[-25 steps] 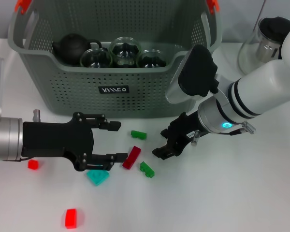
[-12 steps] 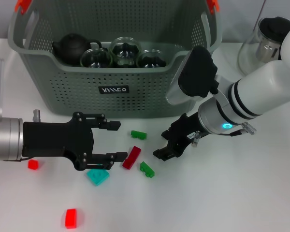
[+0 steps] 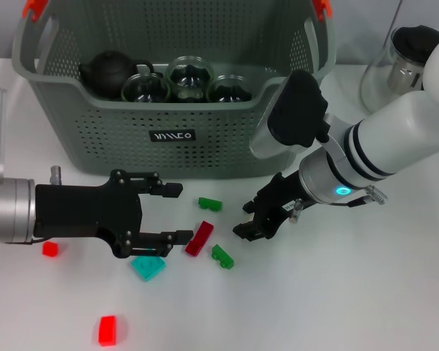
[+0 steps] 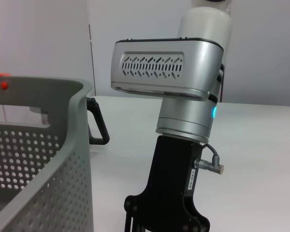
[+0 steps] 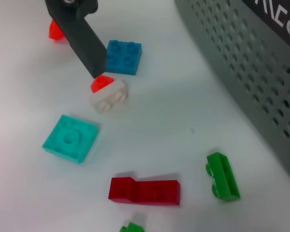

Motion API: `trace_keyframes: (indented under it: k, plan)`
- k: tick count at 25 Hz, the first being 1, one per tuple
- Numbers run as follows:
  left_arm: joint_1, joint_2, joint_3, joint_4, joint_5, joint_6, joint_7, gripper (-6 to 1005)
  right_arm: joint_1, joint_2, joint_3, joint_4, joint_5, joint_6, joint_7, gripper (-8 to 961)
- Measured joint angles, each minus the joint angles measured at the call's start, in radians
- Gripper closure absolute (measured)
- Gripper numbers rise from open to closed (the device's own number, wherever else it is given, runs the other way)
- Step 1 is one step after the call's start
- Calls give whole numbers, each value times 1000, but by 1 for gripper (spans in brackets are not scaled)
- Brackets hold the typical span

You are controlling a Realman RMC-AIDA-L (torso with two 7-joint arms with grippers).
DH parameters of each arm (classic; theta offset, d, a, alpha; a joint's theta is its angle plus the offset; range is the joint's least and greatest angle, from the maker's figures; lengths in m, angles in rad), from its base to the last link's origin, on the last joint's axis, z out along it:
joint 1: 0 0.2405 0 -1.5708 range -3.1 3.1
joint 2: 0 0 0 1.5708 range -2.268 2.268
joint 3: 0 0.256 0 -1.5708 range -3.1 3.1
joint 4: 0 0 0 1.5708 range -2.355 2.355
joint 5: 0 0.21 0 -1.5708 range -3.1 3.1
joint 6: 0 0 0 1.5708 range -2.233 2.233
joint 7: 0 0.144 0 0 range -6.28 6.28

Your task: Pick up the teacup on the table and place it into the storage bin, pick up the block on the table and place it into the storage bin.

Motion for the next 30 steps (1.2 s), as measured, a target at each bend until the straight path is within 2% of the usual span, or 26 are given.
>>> trace_keyframes:
  k: [4,18,25,30]
  plan:
    - [0,0,0,0,0,-2,0,284,0,0,-7,-3,0,-9,7,509]
    - [-2,0,0,0,0,-3,0,293,-6,-9,2,-26,-5,-47,20,502]
    - [-2,0,-8,0,0,5,0,292,-47,-12,23,-117,-39,-102,22,495]
    - [2,1,-12,4,0,10,-3,293,-102,-12,123,-248,-70,-221,23,490]
